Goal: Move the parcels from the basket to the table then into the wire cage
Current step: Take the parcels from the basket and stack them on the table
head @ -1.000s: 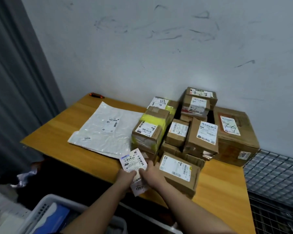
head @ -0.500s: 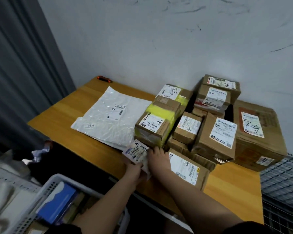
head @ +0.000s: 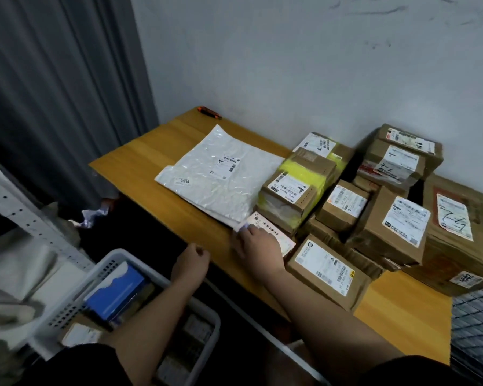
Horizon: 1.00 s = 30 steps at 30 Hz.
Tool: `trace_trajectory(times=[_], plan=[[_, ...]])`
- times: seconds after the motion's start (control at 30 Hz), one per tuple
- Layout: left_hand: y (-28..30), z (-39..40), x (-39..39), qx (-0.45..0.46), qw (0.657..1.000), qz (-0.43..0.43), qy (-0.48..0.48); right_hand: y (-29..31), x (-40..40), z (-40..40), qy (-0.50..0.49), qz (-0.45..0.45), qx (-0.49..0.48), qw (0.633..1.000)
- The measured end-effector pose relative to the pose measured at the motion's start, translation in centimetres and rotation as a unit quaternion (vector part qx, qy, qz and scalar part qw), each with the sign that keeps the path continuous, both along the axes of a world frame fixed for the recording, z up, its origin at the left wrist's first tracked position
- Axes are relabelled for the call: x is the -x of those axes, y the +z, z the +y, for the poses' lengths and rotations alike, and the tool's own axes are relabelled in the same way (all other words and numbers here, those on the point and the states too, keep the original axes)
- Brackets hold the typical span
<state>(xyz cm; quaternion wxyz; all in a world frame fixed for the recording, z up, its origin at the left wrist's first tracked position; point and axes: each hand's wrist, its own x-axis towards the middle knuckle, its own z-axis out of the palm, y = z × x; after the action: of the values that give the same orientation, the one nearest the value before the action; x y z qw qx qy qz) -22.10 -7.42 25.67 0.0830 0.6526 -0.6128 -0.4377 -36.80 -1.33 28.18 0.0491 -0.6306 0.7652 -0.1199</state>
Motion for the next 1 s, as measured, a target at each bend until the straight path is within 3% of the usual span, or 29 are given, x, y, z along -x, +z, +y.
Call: trace_trajectory(times=[0.17,0.4,0.53,0.67,0.87,1.0], plan=[[-2.2,-1.5,-10.5,0.026,0.994,-0.101,-0.010,-2.7,-7.4,-1.4,0.058,-0.036,-0.053,0.996],[-12.1,0.6,-20.4,-0.131,0.986,-0.036,0.092,-14.0,-14.5,-1.5,0.058,-0.093,-0.278,0.954],[-22.4,3.2,-22.4,-0.242,0.960,0.031,0.136,-22.6,-17.5,-2.1,0.061,-0.112,-0.386,0.914],[-35.3,5.7,-23.2,-0.265,0.933,0.062,0.236,-32.4,-20.6,-3.3,0.082,-0.112,-0.450,0.882],[-46.3,6.9,-21.8,-0.313,0.875,0.085,0.359,-48.7,-23.5,-3.5,0.148,-0.092,-0.502,0.847],[-56.2,8.2,-22.2,-0.354,0.829,0.109,0.418,-58.2,-24.8,-4.5,0.127,-0.062,-0.578,0.804]])
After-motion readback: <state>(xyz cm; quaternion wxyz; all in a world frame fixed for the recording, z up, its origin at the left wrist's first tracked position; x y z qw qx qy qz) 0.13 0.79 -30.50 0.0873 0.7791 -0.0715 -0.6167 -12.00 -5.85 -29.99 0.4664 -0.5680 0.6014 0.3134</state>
